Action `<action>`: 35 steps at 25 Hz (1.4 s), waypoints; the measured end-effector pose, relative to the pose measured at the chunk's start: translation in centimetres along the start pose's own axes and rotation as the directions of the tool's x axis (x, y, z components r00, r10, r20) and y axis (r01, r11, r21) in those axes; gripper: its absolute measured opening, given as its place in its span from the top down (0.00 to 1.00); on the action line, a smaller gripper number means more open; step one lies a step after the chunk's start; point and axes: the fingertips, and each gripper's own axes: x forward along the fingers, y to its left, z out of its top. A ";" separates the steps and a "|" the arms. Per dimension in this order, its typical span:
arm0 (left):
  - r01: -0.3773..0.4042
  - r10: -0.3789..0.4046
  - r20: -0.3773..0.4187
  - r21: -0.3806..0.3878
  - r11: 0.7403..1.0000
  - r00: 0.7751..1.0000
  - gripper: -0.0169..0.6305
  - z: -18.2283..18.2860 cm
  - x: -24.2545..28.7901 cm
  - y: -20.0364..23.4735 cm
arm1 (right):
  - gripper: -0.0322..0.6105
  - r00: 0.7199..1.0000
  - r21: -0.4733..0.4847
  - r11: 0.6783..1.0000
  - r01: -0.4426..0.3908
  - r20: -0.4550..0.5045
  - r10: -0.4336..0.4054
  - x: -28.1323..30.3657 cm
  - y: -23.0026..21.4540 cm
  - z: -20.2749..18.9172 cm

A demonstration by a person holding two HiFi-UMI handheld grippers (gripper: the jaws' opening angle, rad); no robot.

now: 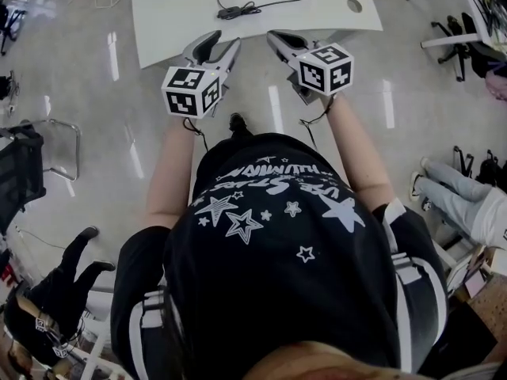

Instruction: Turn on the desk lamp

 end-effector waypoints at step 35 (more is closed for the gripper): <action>-0.166 0.165 0.110 -0.005 0.986 0.980 0.95 -5.5 -11.1 -19.1 | 0.94 0.980 -0.067 0.982 -0.176 0.078 0.181 -18.5 10.4 -7.8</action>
